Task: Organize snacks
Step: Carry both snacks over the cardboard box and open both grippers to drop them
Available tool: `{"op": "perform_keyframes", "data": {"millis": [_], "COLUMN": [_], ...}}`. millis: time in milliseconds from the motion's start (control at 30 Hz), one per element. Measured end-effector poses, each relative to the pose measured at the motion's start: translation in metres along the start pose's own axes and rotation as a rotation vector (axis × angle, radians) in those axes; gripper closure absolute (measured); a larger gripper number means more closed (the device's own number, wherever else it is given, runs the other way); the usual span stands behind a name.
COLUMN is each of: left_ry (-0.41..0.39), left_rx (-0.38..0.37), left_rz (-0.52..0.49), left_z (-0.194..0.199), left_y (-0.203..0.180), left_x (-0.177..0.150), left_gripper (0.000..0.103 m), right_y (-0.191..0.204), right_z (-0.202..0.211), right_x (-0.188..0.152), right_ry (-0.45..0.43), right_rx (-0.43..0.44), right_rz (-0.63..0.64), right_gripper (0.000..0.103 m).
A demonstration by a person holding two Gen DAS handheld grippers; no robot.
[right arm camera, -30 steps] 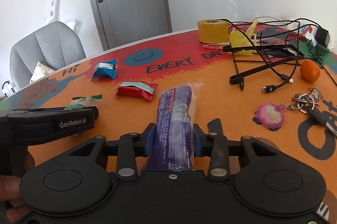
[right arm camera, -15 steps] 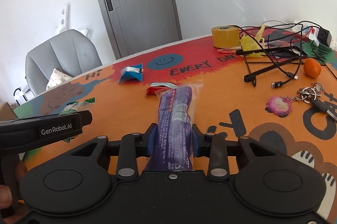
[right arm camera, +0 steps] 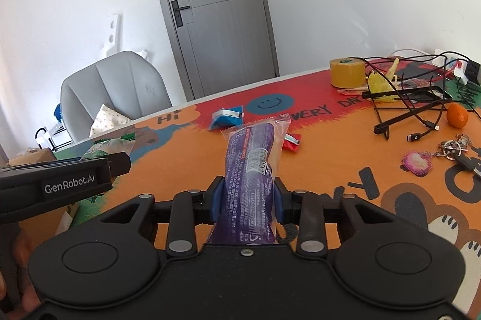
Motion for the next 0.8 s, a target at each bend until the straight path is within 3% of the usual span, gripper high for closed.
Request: {"op": "perform_keyframes", "data": {"millis": [500,800], "left_ry": [-0.084,-0.121], "left_rx": [0.038,0.084], "left_rz": [0.038,0.074], "left_z": [0.046,0.073], "left_y": [0.04,0.086], "left_x": [0.025,0.035], "left_gripper": [0.055,0.055], "right_y": [0.038,0.074], "right_z": [0.016,0.024], "right_x": [0.017,0.028], "right_ry": [-0.062,-0.09], "right_rx": [0.052,0.094], "right_rz": [0.035,0.061], "right_gripper": [0.069,0.069]}}
Point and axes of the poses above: each gripper's, at about its wrist camera, not at the fingertips, and z roughly against the way its jaws point, y to its left, x to its top, the point moved 10 cm from there along -z, roughly the way its jaws point, and after that the axes turned 9 degrees about z, right-handed, at the moved point
